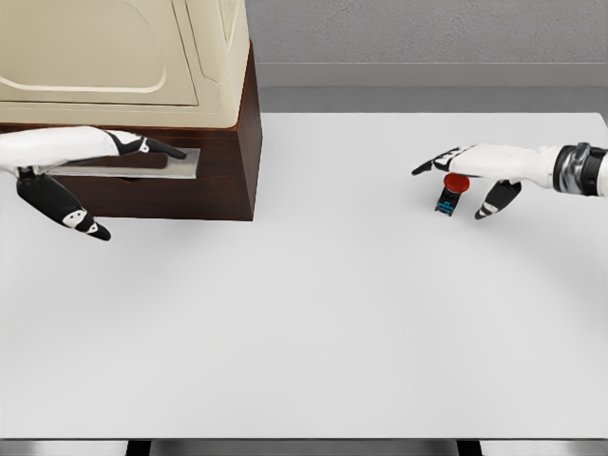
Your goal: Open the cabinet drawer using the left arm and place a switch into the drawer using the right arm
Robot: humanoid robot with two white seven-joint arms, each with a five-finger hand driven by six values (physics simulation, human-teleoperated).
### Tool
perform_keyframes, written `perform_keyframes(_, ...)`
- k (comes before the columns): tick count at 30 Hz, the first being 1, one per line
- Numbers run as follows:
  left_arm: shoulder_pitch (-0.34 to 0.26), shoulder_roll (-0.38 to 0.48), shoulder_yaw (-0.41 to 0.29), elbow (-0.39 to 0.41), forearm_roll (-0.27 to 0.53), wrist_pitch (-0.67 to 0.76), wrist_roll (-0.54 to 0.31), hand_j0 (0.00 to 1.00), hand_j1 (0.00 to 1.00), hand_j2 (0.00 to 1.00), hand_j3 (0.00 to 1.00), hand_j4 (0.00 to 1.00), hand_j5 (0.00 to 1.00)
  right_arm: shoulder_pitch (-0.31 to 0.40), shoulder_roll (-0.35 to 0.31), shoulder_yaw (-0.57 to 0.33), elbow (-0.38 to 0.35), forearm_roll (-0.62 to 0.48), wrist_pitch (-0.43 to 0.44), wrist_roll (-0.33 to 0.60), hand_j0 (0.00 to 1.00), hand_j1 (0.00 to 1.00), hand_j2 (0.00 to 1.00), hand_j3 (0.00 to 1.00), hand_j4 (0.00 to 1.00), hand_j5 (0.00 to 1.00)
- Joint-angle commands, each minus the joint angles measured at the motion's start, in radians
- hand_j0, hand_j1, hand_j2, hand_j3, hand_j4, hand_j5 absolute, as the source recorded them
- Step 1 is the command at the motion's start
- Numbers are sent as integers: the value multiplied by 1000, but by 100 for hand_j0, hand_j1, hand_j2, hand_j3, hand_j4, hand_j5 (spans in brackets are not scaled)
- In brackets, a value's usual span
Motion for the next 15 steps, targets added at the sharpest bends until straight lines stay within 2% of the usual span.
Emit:
perform_keyframes(1,1,7,4,1,22,44,8,100,100,100,100,100,100,0,2,1,13,-5,1,0,94,94,94,94,94,94)
perform_keyframes(7,3,45,4,1,21,84,8,100,100,100,100,100,100,-8,5,1,54,-3,-1,0,90,90,90,90,90,90)
perform_keyframes(15,20,45,4,3,22,85,8,100,100,100,100,100,100,-15,28,1,56,17,3,0,81,81,81,81,81,81)
